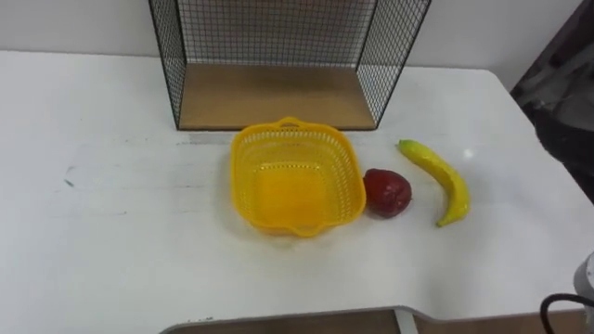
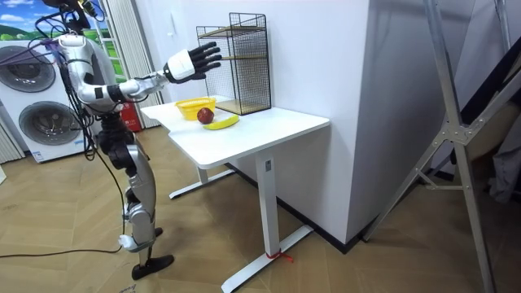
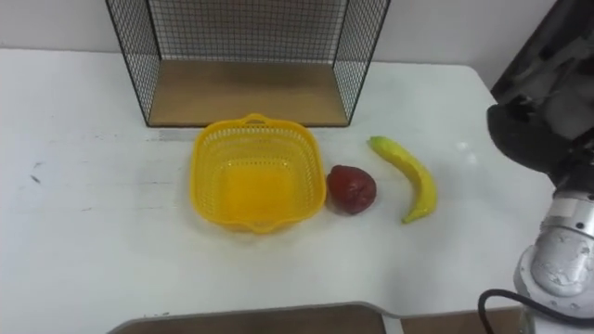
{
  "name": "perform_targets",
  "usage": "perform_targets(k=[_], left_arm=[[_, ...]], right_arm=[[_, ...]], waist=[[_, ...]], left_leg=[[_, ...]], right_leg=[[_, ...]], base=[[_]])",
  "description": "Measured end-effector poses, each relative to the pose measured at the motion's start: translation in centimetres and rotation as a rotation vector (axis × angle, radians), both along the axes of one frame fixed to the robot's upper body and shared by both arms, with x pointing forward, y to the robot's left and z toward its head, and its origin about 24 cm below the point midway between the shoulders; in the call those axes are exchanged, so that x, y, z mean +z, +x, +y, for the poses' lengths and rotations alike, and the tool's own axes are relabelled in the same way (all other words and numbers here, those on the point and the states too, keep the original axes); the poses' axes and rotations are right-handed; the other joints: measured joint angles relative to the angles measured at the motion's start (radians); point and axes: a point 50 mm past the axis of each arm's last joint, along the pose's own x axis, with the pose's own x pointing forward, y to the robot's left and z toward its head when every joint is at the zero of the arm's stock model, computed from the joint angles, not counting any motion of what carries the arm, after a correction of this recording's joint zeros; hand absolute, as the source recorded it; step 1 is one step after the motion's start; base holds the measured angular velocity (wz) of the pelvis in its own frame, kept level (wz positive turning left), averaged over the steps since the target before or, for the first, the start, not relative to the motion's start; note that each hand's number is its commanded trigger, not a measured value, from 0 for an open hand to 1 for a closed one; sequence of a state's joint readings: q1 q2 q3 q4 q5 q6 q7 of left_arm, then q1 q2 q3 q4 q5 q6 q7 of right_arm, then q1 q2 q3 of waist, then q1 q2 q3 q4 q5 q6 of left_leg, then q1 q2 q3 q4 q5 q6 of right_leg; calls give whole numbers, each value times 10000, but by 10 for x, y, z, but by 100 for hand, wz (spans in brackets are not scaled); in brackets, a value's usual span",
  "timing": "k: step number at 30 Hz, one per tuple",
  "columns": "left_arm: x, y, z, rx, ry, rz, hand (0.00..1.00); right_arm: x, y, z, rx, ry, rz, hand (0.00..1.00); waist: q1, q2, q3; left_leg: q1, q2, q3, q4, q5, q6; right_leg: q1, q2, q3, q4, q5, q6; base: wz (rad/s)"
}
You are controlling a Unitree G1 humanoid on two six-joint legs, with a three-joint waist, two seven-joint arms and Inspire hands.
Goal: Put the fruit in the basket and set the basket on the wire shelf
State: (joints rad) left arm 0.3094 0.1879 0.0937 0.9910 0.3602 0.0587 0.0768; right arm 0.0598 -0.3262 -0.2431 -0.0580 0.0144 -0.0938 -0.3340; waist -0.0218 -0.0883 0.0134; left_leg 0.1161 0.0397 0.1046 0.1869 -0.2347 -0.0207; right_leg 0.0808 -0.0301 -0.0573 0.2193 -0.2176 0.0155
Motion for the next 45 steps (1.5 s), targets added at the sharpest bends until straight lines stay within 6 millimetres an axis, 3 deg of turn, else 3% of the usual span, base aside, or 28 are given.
perform_targets(k=[3, 5, 7, 11, 15, 18, 21, 22, 25, 29, 33, 38, 45], left_arm=[[0, 0, 1, -4, 27, 9, 0], [0, 0, 2, 1, 34, 22, 0], [0, -1, 1, -41, 40, 51, 0], [2, 1, 5, -145, 144, 22, 0], [2, 2, 7, -423, 199, 88, 0], [2, 4, 4, -672, 182, 91, 0], [1, 7, 3, -789, 151, 22, 0], [1, 6, 3, -794, 140, 44, 0], [0, 4, 0, -807, 78, 109, 0], [-1, -2, -1, -790, 17, 294, 0], [-1, -4, -1, -779, -22, 375, 0], [0, -6, 0, -786, -20, 420, 0], [-1, -4, -1, -859, -74, 394, 0]], right_arm=[[-3, 6, 9, 829, -326, 446, 0], [-5, 9, 11, 1152, -574, 850, 0], [-3, 12, 14, 1447, -676, 934, 0], [1, 19, 18, 2119, -1359, 1258, 0], [-1, 21, 19, 2327, -1512, 1469, 0], [-9, 23, 23, 2567, -1560, 1855, 0], [-21, 24, 28, 2984, -1736, 2530, 0], [-25, 23, 30, 3140, -1814, 2718, 0], [-26, 22, 31, 3237, -2037, 2886, 0], [-27, 22, 32, 3416, -2056, 2991, 0], [-29, 22, 35, 3682, -2050, 3161, 0], [-41, 17, 43, 4241, -2004, 3698, 0], [-57, 12, 50, 4741, -2214, 4508, 0]], waist=[[-5, 168, 15], [23, 278, -40], [27, 267, -43], [24, 15, -21], [101, -187, -130], [167, -222, -115], [257, -123, -61], [261, -41, -13], [269, 179, 25], [275, 349, -102], [288, 215, -120], [294, -163, -132], [330, -63, -96]], left_leg=[[-20, 11, -32, 37, 0, 0], [-31, 9, -105, 54, 1, 0], [-32, 9, -115, 76, 3, -3], [-38, 4, -244, 120, 5, -6], [-79, 8, -251, 126, 6, -7], [-12, 8, -257, 127, 4, -6], [-18, 9, -249, 148, 3, -4], [-25, 10, -250, 167, 3, -4], [-51, 10, -254, 171, 3, -4], [-34, 12, -260, 159, 5, -4], [-3, 11, -269, 169, 6, -3], [-8, 11, -278, 172, 5, -3], [-10, 12, -300, 130, 1, 0]], right_leg=[[30, 1, -38, 2, 1, -2], [32, -7, -119, 17, 2, -5], [35, -6, -126, 11, 1, -7], [73, -10, -252, -37, 4, -12], [156, 0, -262, -160, 72, -27], [255, 0, -294, -167, 113, -11], [242, -3, -309, -169, 122, -9], [246, -4, -323, -165, 123, -11], [220, -6, -337, -143, 126, -14], [222, -7, -341, -140, 125, -14], [259, -10, -350, -149, 125, -14], [322, -10, -366, -170, 129, -13], [312, -7, -392, -169, 162, -6]], base=[[5], [9], [3], [8], [1], [0], [0], [0], [0], [0], [0], [0], [0]])
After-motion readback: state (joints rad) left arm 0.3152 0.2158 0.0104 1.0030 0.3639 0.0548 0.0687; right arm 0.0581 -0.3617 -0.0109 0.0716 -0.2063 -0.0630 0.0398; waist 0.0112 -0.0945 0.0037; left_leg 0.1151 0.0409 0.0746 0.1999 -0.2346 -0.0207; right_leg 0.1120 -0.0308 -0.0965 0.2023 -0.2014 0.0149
